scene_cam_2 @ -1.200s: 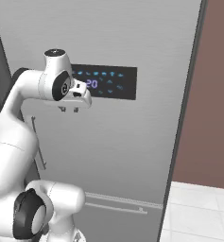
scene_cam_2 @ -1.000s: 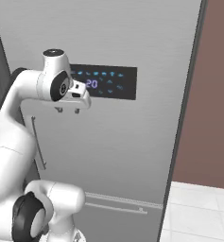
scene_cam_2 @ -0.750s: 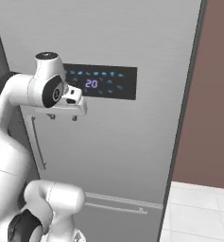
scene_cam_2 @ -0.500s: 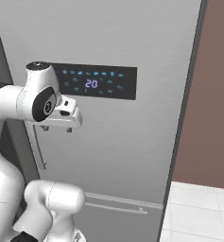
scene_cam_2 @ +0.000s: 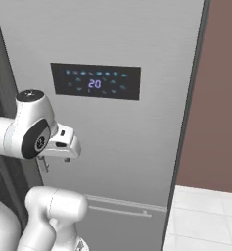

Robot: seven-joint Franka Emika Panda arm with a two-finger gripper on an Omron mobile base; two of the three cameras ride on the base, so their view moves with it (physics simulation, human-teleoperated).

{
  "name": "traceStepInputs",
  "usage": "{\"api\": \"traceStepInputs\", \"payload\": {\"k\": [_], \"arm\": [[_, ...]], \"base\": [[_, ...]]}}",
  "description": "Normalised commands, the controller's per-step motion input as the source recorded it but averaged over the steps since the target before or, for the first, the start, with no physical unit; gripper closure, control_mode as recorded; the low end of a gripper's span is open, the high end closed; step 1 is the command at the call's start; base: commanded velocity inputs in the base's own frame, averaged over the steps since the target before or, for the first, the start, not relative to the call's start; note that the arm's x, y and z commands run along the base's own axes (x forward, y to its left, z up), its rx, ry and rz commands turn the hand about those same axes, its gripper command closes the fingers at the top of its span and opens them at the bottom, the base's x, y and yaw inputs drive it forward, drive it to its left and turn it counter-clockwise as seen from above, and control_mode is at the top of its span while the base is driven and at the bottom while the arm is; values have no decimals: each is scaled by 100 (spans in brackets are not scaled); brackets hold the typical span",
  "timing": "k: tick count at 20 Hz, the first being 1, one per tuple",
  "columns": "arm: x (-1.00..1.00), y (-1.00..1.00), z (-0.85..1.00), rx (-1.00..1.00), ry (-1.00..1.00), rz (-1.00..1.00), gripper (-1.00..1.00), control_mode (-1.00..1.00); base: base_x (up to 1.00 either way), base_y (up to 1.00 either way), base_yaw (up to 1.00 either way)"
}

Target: Navigate to the stove.

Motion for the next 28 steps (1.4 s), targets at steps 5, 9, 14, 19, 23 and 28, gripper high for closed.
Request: {"api": "traceStepInputs", "payload": {"k": [5,9,14,19,23,28], "arm": [[0,0,0,0,0,0,-100,100],[0,0,0,0,0,0,-100,100],[0,0,0,0,0,0,-100,100],[0,0,0,0,0,0,-100,100],[0,0,0,0,0,0,-100,100],[0,0,0,0,0,0,-100,100]], "base": [[-47,-46,-26],[-17,-61,-47],[-1,-61,-62],[5,-58,-64],[14,-49,-61],[14,-49,-53]]}}
